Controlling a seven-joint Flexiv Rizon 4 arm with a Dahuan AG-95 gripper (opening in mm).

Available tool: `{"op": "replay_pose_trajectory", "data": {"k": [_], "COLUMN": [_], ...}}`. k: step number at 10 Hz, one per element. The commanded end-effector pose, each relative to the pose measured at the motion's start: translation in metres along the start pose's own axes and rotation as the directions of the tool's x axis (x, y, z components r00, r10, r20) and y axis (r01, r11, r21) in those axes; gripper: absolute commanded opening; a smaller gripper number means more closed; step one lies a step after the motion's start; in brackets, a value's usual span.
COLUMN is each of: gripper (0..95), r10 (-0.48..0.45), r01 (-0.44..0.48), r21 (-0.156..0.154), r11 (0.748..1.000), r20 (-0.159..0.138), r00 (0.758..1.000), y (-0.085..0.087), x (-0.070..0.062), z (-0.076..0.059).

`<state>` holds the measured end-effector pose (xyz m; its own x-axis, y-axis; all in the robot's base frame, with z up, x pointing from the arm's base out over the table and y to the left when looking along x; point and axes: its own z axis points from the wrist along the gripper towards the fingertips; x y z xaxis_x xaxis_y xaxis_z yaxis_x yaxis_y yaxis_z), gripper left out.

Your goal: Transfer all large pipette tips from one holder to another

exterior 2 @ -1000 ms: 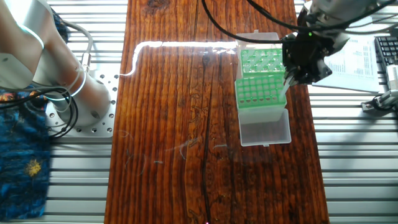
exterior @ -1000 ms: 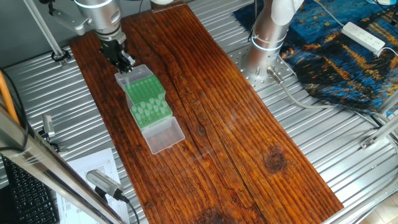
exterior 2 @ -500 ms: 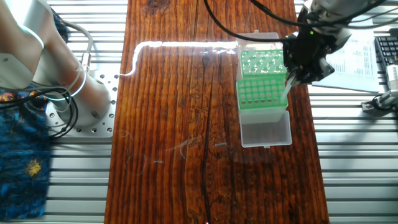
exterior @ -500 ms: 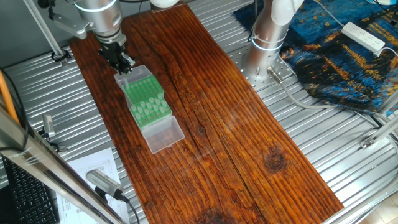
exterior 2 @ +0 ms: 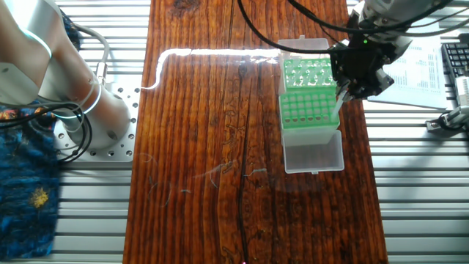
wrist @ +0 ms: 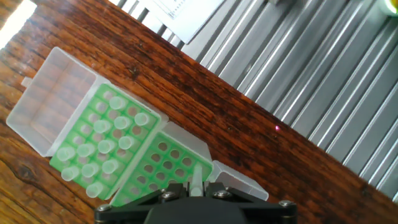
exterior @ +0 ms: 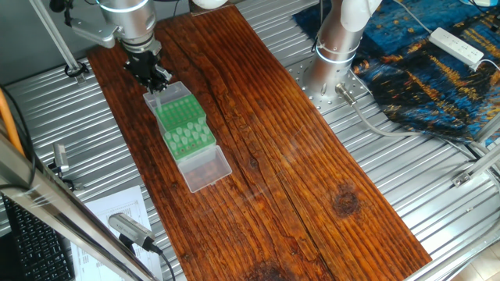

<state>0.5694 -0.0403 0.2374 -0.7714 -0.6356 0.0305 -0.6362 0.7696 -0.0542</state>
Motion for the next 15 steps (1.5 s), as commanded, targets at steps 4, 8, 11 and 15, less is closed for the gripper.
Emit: {"op": "replay_pose_trajectory", "data": {"k": [4,8,11,15], "gripper": [0.0,0.0,0.0,0.0], "r10": [-0.079,-0.121,-0.06,0.12], "r01": [0.079,0.122,0.061,-0.12], "r21": [-0.009,-0.019,-0.056,-0.098], "r11": [0.997,0.992,0.997,0.988], "r20": [0.033,0.036,0.007,-0.007], "r00": [0.996,0.992,0.998,0.993], "y": [-0.0045,-0.0045,-0.0045,-0.0045], "x": [-0.0013,-0.0013,-0.0013,-0.0013], "z": [0.0077,0.0077,0.0077,0.0077]}}
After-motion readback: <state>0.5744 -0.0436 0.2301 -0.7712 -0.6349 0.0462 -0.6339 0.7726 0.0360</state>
